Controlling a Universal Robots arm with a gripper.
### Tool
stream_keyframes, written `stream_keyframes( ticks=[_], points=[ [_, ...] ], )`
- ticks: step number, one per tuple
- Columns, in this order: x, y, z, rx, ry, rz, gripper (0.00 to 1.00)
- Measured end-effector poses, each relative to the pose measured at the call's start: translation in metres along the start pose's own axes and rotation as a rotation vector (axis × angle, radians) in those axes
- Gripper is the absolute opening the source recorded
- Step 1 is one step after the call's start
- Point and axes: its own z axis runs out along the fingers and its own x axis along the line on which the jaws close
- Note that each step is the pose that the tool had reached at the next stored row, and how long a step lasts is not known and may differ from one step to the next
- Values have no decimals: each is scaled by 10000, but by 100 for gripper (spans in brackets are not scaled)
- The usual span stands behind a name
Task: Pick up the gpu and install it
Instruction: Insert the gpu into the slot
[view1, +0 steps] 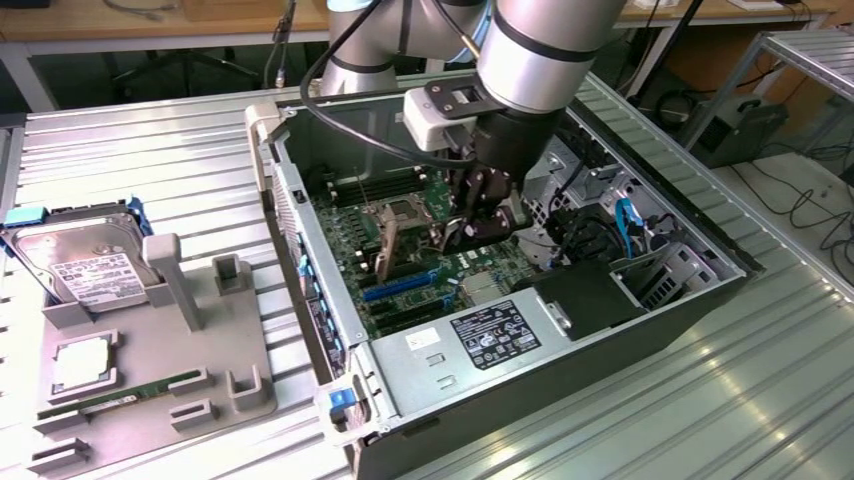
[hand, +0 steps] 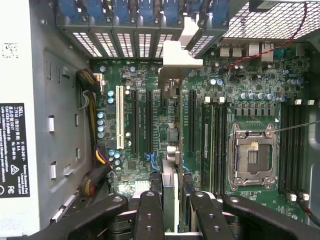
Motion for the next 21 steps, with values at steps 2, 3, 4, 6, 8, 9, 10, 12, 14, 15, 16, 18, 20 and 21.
stream_keyframes(
  ticks=[2,3,4,6,8,9,10,12,14,15,16,18,20,21],
  points=[
    [-1,0,5,-1,3,0,26],
    [0,0,8,-1,2,0,26],
    [0,0,11,0,0,0,26],
    [0,0,17,0,0,0,26],
    [1,0,23,0,0,0,26],
    [1,0,26,0,0,0,26],
    [1,1,28,0,1,0,26],
    [1,0,33,0,0,0,26],
    [2,0,40,0,0,0,26],
    [1,0,43,0,-1,0,26],
    [1,1,46,0,1,0,26],
    [0,1,52,0,0,0,26],
    [0,1,56,0,0,0,26],
    [0,1,59,0,0,0,26]
  ],
)
